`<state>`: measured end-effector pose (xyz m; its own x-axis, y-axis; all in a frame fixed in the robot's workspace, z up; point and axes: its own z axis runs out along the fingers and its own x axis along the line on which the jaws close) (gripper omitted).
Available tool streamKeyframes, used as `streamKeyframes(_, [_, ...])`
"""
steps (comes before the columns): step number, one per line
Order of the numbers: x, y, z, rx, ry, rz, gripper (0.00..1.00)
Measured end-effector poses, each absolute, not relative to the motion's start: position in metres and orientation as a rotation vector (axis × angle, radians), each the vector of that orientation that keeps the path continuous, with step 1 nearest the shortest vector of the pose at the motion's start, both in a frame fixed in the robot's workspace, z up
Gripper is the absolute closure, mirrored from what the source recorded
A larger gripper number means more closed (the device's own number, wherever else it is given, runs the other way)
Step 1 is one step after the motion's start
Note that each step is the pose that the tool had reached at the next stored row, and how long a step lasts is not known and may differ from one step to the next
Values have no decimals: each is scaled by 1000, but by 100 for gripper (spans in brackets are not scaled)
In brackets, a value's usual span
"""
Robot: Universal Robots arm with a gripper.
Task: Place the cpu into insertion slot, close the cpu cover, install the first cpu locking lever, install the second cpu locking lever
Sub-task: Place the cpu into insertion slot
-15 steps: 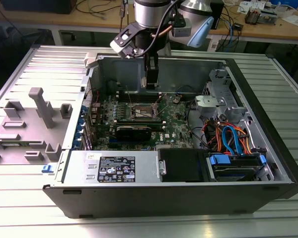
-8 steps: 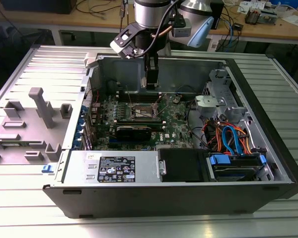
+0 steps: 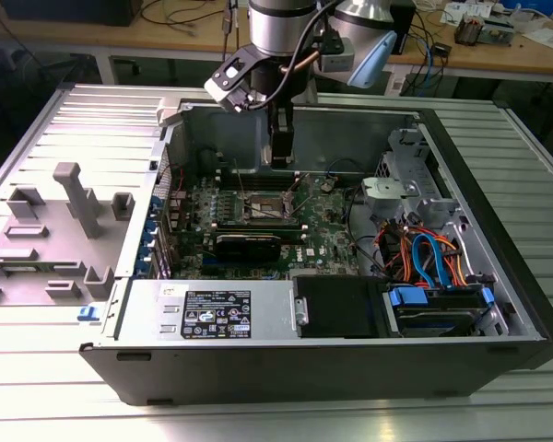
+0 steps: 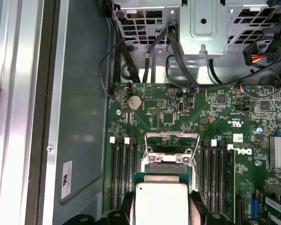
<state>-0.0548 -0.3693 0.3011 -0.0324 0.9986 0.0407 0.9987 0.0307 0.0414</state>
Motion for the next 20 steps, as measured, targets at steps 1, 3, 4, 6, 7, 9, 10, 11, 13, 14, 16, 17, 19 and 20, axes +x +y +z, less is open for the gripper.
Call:
streamKeyframes(1, [-55,-369,299,-2185,-2255,-91,45])
streamKeyframes(3, [-56,-369,295,-2185,-2255,-91,45])
streamKeyframes(4, [-56,-369,293,-2185,-2255,-91,45])
streamKeyframes(6, [-58,-369,287,-2185,-2255,-90,45])
streamKeyframes(7, [-58,-369,285,-2185,-2255,-90,45])
streamKeyframes(9, [-59,-369,282,-2185,-2256,-90,45])
streamKeyframes(10, [-59,-369,280,-2185,-2256,-90,45])
streamKeyframes(11, [-59,-369,280,-2185,-2255,-90,45])
streamKeyframes(13, [-59,-369,280,-2185,-2255,-90,45])
streamKeyframes(14, [-59,-369,280,-2185,-2255,-90,45])
streamKeyframes(16, [-59,-369,279,-2185,-2255,-90,45])
streamKeyframes(17, [-59,-369,279,-2185,-2255,-90,45])
streamKeyframes(19, [-59,-369,279,-2185,-2255,-90,45])
streamKeyframes(20, [-59,-369,279,-2185,-2255,-90,45])
